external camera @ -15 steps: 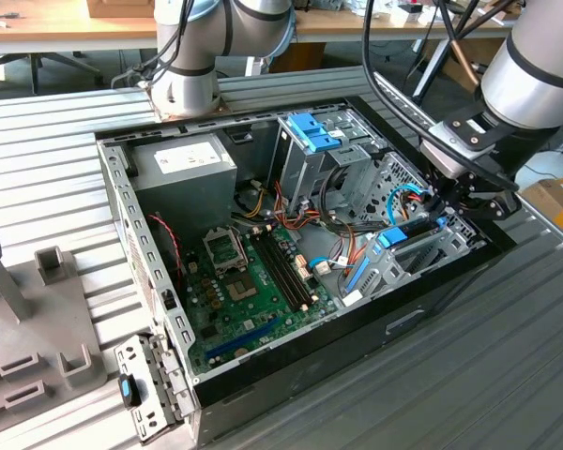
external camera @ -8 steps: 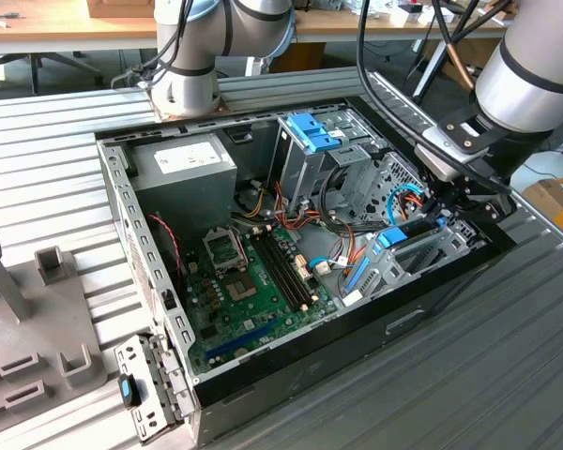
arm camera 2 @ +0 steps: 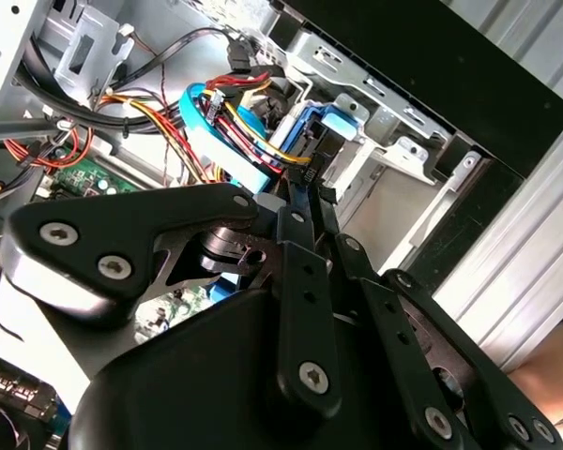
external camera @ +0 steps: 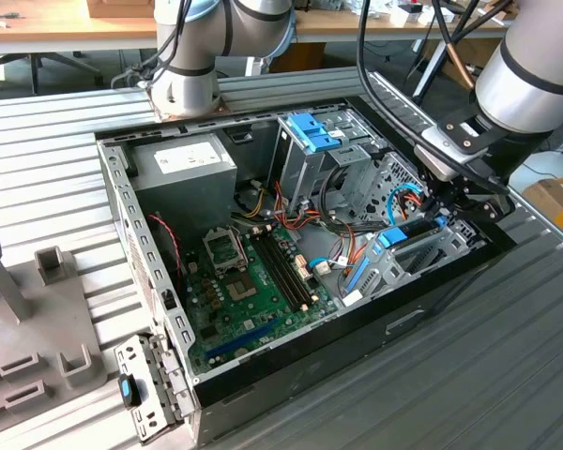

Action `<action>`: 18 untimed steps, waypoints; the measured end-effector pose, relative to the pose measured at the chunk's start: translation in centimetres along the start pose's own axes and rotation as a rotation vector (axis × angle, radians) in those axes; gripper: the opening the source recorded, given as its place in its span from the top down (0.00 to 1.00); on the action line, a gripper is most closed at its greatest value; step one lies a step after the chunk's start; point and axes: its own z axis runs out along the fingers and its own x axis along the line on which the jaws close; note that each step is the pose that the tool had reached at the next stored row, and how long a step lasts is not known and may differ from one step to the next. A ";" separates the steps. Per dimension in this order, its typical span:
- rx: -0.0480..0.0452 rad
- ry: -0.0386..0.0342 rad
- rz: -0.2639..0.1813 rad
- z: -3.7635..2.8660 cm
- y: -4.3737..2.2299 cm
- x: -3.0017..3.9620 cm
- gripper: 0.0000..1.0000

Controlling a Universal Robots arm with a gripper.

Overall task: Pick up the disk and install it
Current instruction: 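Insert the first disk wire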

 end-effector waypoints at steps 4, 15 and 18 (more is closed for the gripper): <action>0.0012 -0.0107 0.008 0.14 0.04 0.02 0.84; 0.0014 -0.0101 0.010 0.80 0.18 0.09 0.84; 0.0015 -0.0105 0.010 0.82 0.19 0.09 0.84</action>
